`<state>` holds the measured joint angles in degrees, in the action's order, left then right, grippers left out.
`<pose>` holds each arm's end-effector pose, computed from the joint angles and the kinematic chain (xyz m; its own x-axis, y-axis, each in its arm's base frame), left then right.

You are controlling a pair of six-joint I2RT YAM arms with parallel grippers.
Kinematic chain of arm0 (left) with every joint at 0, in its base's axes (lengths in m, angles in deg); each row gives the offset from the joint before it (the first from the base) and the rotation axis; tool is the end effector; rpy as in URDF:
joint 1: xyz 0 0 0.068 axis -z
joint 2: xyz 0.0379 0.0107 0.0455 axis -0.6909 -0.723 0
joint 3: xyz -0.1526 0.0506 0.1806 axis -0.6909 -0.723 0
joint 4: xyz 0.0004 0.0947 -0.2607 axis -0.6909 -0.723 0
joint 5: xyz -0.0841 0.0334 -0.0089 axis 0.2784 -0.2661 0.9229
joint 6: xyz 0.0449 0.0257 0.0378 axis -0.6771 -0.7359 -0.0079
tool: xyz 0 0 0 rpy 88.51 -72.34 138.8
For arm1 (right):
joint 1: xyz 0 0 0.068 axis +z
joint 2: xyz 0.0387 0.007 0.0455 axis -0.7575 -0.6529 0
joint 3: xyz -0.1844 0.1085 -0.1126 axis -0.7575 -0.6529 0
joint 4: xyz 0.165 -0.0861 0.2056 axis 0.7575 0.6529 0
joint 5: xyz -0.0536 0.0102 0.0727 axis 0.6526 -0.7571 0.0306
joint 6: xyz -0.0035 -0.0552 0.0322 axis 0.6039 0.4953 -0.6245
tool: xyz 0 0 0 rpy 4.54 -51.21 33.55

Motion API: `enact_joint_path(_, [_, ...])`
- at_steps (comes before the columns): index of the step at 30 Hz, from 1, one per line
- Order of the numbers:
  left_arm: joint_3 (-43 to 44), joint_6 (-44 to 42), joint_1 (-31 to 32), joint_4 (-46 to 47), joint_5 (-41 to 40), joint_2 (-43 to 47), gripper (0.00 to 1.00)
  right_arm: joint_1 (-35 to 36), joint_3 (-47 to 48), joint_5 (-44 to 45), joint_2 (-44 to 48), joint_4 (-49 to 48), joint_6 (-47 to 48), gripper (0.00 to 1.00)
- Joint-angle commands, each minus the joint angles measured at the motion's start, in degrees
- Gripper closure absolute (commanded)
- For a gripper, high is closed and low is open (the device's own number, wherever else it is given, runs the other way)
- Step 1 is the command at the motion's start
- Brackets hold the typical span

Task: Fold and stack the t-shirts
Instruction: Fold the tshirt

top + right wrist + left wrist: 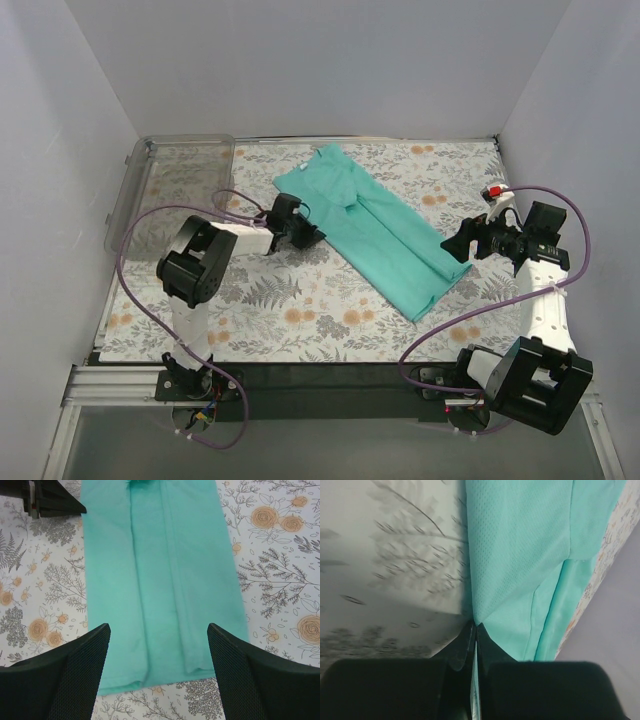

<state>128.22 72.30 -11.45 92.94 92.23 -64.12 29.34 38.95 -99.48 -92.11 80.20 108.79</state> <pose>0.3464 -0.2222 0.0623 -0.2919 -0.9055 0.3080 -0.7762 0.0361 -0.6295 0.2600 -0.0550 0.2339 -0.4436 -0.1356 -0.8859 -0.5300 0.8368 0.1373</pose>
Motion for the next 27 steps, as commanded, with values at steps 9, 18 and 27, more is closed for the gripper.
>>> enact_joint_path(9, [-2.9, -26.8, -15.3, -18.7, 8.0, 3.7, 1.0, -0.3, -0.2, -2.7, 0.6, -1.0, 1.3, 0.29])
enact_joint_path(18, [2.2, -38.4, -17.5, -22.7, 9.5, 9.5, 0.75, -0.1, 0.8, -3.7, -1.1, 2.6, 5.6, 0.29])
enact_joint_path(27, [-2.4, -47.0, -15.7, -16.3, 15.0, 31.7, 0.41, 2.4, 5.1, -3.2, -4.4, 19.3, 33.2, 0.28])
